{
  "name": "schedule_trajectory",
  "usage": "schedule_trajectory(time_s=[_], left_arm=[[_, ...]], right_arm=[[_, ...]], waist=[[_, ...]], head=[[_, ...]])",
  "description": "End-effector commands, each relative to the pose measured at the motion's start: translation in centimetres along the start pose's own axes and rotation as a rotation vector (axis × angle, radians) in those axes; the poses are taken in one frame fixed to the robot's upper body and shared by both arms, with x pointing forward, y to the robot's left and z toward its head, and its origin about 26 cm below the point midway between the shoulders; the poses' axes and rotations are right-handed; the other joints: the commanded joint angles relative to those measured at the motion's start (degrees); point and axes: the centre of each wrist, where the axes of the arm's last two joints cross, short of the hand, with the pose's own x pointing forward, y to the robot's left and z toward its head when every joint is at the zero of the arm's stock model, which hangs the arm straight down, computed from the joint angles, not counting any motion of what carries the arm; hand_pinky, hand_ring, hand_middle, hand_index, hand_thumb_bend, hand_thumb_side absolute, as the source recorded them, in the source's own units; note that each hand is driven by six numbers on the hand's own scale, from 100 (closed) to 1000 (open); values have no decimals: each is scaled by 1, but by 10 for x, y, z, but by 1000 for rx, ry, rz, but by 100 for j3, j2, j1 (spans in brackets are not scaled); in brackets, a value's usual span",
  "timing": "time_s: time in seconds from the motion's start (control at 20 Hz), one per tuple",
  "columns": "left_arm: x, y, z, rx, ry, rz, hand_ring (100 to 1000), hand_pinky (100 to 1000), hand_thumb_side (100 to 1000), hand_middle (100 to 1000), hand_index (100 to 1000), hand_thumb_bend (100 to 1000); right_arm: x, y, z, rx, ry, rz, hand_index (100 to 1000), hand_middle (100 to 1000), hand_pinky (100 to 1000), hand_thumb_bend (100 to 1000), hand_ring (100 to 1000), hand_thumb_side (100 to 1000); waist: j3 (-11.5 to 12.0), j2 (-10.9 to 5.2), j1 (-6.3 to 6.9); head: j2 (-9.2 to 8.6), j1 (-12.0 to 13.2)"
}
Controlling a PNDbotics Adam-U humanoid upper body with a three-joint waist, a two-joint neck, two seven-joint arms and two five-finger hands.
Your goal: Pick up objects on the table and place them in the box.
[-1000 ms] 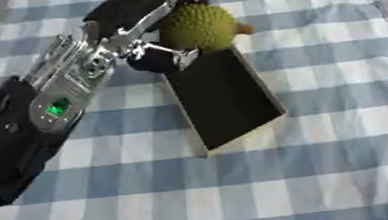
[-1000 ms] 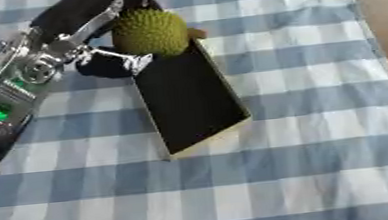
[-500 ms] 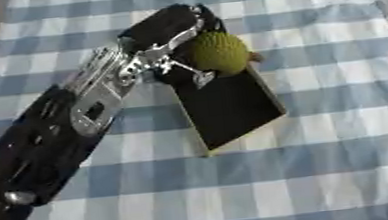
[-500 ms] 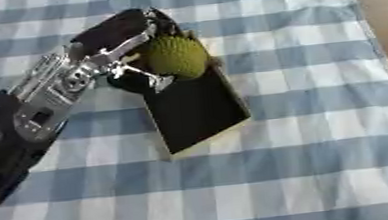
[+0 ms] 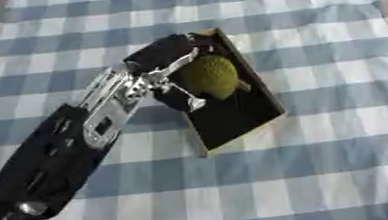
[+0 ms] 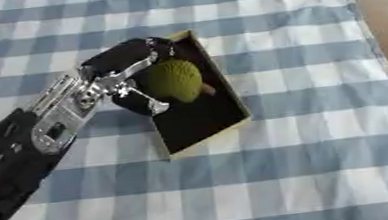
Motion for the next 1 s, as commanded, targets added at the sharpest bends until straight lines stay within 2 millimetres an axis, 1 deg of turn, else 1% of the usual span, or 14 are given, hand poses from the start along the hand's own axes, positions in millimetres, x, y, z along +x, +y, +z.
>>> schedule_trajectory(time_s=[0.05, 0.1, 0.15, 0.2, 0.25, 0.35, 0.45, 0.5, 0.6, 0.75, 1.0], left_arm=[[0, 18, 3, 81, 1, -29, 827, 780, 348, 846, 927, 489], [-1, 21, 4, 105, 9, -26, 824, 767, 481, 853, 932, 474], [-2, 25, 6, 138, 23, -16, 823, 766, 488, 852, 931, 472], [-3, 30, 8, 175, 37, -3, 812, 751, 498, 841, 922, 449], [-4, 36, 11, 214, 51, 11, 805, 741, 496, 833, 913, 436], [-2, 49, 17, 290, 63, 35, 803, 738, 495, 832, 912, 438], [2, 61, 24, 362, 51, 54, 789, 724, 492, 815, 896, 409], [4, 66, 28, 397, 47, 64, 777, 709, 484, 800, 880, 373], [5, 79, 37, 476, 51, 88, 747, 683, 459, 768, 855, 330], [5, 101, 57, 608, 75, 126, 725, 664, 442, 744, 827, 305], [-1, 131, 100, 804, 141, 153, 712, 654, 488, 730, 810, 319]], right_arm=[[6, -5, -7, -5, -30, 8, 695, 649, 798, 100, 662, 605], [6, -5, -7, -5, -30, 8, 694, 649, 798, 100, 663, 605], [6, -5, -7, -6, -29, 10, 694, 649, 798, 100, 663, 605], [6, -6, -7, -6, -29, 11, 695, 649, 798, 100, 663, 605], [6, -6, -7, -7, -28, 11, 695, 649, 798, 100, 663, 605], [6, -6, -7, -7, -28, 14, 695, 649, 798, 100, 663, 605], [5, -6, -7, -8, -26, 15, 695, 649, 798, 100, 663, 605], [5, -6, -7, -9, -25, 16, 695, 649, 798, 100, 663, 605], [5, -7, -6, -10, -24, 20, 695, 649, 798, 100, 664, 604], [5, -9, -6, -17, -23, 30, 695, 649, 798, 100, 664, 601], [4, -12, -6, -27, -28, 43, 696, 650, 798, 100, 665, 598]], waist=[[5, -116, -28], [14, -118, -34], [21, -119, -39], [28, -121, -44], [30, -122, -46], [36, -126, -48], [42, -127, -48], [46, -128, -50], [61, -130, -55], [105, -136, -63], [180, -144, -67]], head=[[-32, -9], [-35, -14], [-37, -19], [-33, -25], [-31, -26], [-30, -32], [-35, -37], [-36, -46], [-33, -71], [-16, -130], [-14, -219]])
